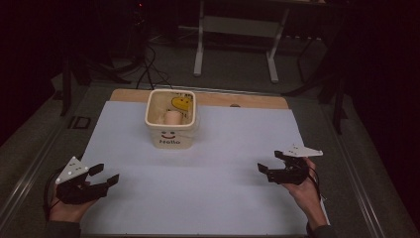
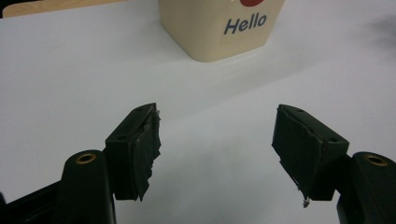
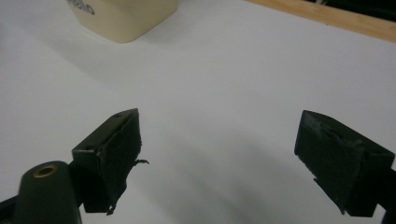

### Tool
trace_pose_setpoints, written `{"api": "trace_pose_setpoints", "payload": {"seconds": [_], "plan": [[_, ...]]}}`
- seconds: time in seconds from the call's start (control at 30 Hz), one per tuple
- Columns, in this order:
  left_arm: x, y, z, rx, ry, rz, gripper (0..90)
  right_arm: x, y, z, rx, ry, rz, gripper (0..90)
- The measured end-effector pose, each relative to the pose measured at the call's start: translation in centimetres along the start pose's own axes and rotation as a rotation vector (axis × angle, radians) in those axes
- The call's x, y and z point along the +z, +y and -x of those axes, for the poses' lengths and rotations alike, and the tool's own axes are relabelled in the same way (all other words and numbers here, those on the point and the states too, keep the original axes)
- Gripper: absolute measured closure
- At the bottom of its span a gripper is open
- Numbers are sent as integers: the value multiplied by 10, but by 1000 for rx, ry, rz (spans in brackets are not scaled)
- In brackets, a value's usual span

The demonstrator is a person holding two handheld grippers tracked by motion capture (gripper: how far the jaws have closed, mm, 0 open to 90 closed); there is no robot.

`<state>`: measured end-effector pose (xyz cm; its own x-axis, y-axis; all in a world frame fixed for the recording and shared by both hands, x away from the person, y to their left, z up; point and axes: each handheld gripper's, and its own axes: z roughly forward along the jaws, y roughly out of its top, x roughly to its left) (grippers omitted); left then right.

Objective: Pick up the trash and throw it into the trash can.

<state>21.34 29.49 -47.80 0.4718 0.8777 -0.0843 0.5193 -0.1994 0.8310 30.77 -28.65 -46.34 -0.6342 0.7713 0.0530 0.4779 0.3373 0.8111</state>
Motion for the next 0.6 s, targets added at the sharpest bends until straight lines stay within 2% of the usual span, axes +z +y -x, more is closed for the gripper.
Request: {"api": "trace_pose_setpoints", "payload": {"seconds": [0.07, 0.13, 0.3, 0.37, 0.6], "plan": [[-1, 0, 0, 1, 0, 1, 322, -2, -3, 0, 7, -21, 21, 142], [-1, 0, 1, 4, -2, 5, 323, -3, -5, 3, 27, -14, 37, 142], [0, 0, 2, 14, -6, 1, 321, -4, -9, 2, 5, -25, 38, 140], [1, 0, 2, 14, -6, 1, 318, -4, -10, 3, 14, -15, 47, 140], [2, 1, 3, 23, -5, -3, 315, -2, -10, 0, -9, -4, 42, 136]]}}
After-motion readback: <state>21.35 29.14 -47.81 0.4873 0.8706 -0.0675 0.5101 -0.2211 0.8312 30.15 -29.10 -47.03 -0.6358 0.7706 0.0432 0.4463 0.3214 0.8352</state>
